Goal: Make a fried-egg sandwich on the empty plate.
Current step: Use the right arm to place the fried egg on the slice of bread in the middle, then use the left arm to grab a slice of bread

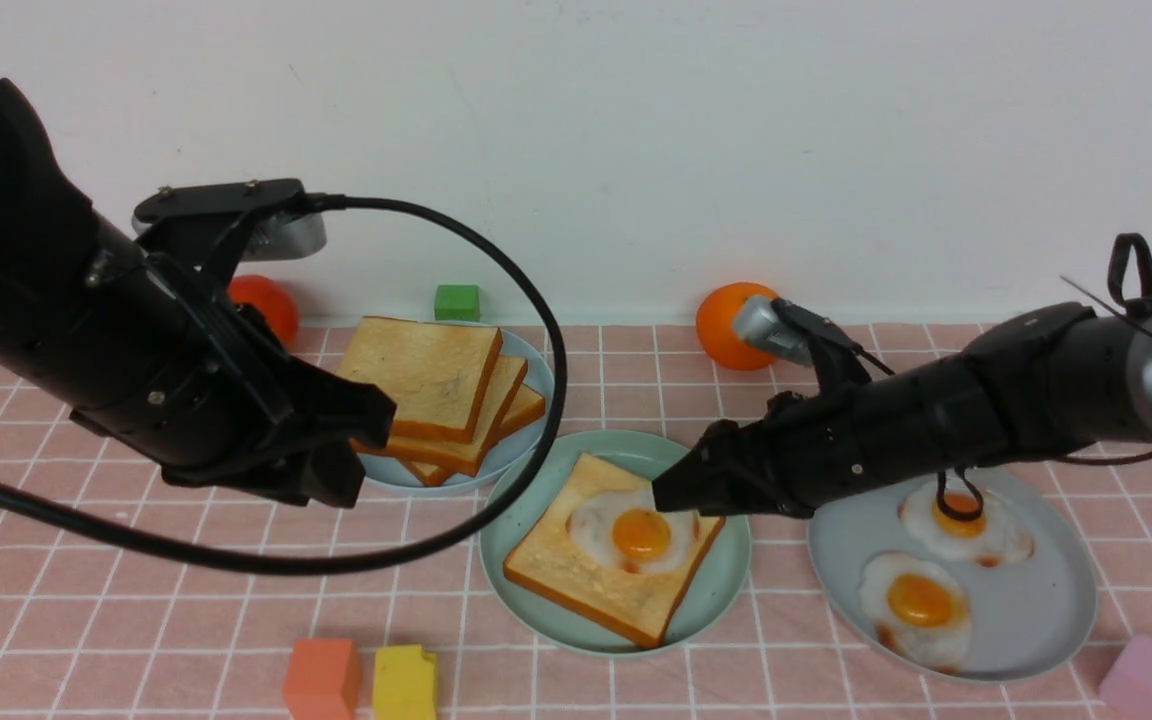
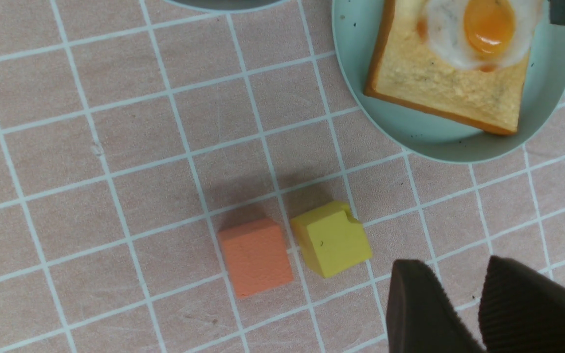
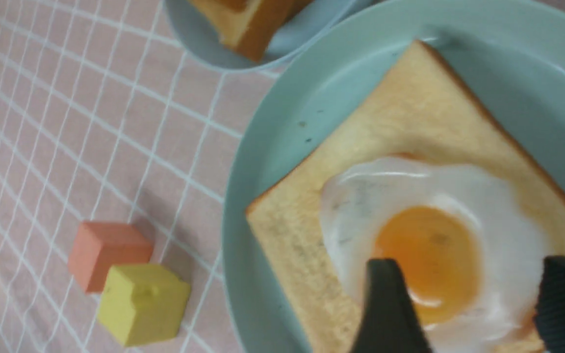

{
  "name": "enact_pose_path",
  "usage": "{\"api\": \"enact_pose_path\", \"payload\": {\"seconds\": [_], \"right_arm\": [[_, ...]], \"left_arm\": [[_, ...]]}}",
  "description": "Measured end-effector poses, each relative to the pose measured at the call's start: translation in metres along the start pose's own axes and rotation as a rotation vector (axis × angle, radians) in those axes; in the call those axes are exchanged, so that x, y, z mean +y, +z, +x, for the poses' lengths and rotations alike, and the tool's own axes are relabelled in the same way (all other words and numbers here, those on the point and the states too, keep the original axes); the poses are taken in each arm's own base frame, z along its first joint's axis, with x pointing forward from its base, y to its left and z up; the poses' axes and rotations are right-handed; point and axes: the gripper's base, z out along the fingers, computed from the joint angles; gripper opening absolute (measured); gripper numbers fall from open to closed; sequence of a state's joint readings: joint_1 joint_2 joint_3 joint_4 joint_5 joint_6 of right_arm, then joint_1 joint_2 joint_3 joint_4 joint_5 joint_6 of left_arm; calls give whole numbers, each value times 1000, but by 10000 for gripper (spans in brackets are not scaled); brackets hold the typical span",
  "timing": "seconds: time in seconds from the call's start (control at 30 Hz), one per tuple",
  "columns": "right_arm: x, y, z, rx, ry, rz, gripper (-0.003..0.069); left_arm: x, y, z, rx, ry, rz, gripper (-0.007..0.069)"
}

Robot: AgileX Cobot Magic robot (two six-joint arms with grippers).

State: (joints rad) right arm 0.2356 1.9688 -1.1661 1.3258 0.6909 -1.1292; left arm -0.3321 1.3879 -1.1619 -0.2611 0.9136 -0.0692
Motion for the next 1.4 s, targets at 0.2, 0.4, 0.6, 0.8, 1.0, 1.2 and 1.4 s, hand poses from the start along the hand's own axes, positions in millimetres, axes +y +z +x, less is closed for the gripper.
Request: {"api": "enact_pose_path", "payload": {"seconds": [0.2,0.4,0.6,0.8,1.0,1.2,1.4], "right_arm": [[37,-46,-24,-4,-116,31,480],[67,-102,-35,93,-111,218,480],[94,-125,-15,101,-115,272,480],[123,-115,29,179,-191,176,480],[136,-111,39,213,-228,128,480],[142,-118,41,215,-240,116,480],[145,-122,42,218,-246,109,481]], "left_arm": [[5,-1,-6,-60,-59,-32,240],[44,-1,-24,-165,-233,-85,240],[92,18,-41,-142,-401,-38,256],[128,63,-72,-120,-415,63,380],[149,108,-102,-67,-353,85,437],[166,147,-118,-35,-331,89,431],[172,162,-123,-42,-342,98,368]]}}
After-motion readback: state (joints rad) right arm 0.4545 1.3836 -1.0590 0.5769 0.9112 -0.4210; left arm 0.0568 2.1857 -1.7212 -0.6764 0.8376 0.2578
